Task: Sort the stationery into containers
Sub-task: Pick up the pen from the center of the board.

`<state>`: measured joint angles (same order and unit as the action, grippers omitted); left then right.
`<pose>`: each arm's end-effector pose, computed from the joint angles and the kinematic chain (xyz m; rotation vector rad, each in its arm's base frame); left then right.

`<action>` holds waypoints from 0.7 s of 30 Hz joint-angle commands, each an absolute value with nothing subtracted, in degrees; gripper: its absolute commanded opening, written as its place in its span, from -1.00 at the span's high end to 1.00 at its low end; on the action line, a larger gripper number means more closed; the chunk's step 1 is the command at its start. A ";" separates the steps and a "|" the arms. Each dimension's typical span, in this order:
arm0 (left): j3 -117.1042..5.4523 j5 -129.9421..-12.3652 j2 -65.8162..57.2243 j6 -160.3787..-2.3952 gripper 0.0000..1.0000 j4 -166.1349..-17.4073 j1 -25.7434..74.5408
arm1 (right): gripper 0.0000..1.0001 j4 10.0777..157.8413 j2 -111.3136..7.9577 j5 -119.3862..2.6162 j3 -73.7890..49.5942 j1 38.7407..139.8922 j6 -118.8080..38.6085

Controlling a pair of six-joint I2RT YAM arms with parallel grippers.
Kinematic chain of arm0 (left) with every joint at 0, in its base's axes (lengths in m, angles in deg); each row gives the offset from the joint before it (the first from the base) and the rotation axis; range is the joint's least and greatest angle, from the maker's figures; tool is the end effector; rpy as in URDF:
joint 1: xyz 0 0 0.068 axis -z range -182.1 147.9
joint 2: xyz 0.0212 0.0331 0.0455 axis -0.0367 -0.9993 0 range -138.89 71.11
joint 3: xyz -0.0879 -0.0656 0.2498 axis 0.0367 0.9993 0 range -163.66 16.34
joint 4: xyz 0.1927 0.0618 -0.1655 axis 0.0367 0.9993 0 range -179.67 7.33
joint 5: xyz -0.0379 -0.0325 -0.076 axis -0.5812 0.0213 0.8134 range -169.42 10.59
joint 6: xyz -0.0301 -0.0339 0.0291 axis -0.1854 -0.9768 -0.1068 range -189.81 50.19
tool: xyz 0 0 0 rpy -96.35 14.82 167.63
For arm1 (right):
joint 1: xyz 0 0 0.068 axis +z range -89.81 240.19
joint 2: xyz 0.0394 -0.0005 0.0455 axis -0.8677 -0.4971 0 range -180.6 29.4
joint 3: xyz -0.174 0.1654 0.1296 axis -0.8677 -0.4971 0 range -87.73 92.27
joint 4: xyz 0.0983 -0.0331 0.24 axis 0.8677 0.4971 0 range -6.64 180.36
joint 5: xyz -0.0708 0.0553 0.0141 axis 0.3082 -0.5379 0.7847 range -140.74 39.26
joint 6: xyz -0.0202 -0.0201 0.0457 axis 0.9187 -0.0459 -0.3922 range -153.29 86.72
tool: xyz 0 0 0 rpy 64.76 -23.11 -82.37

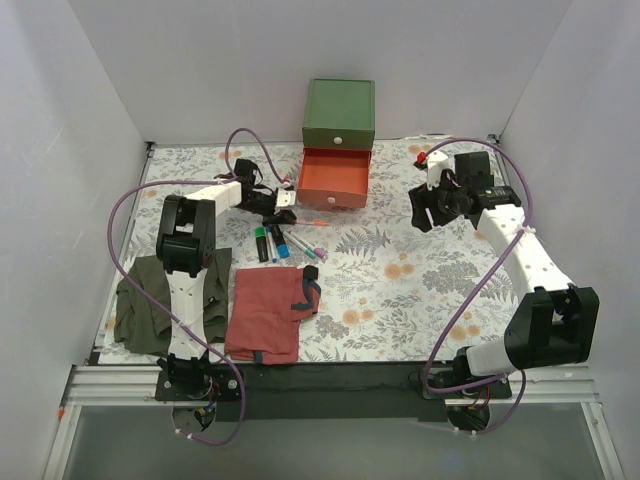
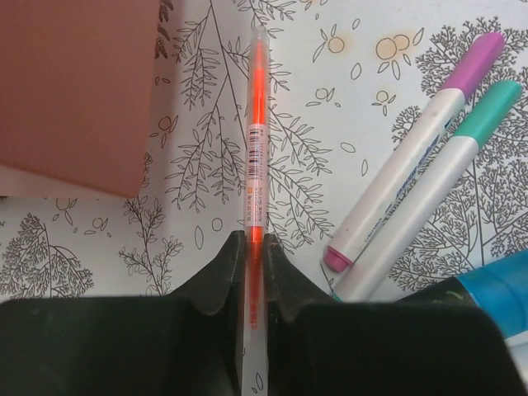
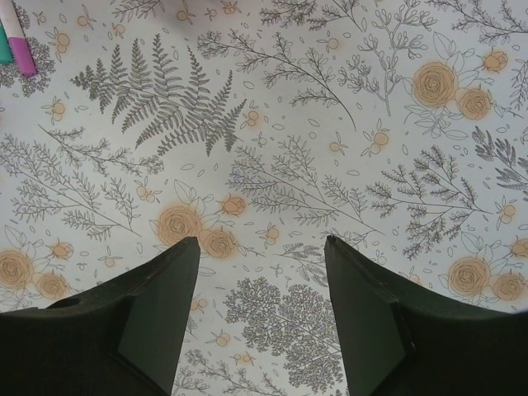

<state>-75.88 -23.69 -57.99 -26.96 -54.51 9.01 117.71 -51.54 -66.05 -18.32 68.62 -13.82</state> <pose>0.4335 -0.1151 0.1298 1.2497 2.0193 -1.1010 0.3012 0.0542 0.3063 -0.6884 2.2431 0.2219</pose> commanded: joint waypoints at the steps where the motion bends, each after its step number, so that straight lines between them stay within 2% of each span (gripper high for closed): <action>1: -74.01 -29.23 -54.76 -21.47 1.00 -48.27 8.27 | -0.41 115.97 -51.55 -66.04 -17.95 68.01 -14.21; 14: -82.44 -21.68 -44.21 -15.32 1.00 -34.22 5.19 | -0.40 114.74 -51.46 -65.77 -17.24 67.66 -14.13; 21: -91.57 -13.41 -41.92 -21.36 1.00 -33.23 5.63 | -0.40 114.83 -49.88 -64.98 -18.21 67.66 -13.95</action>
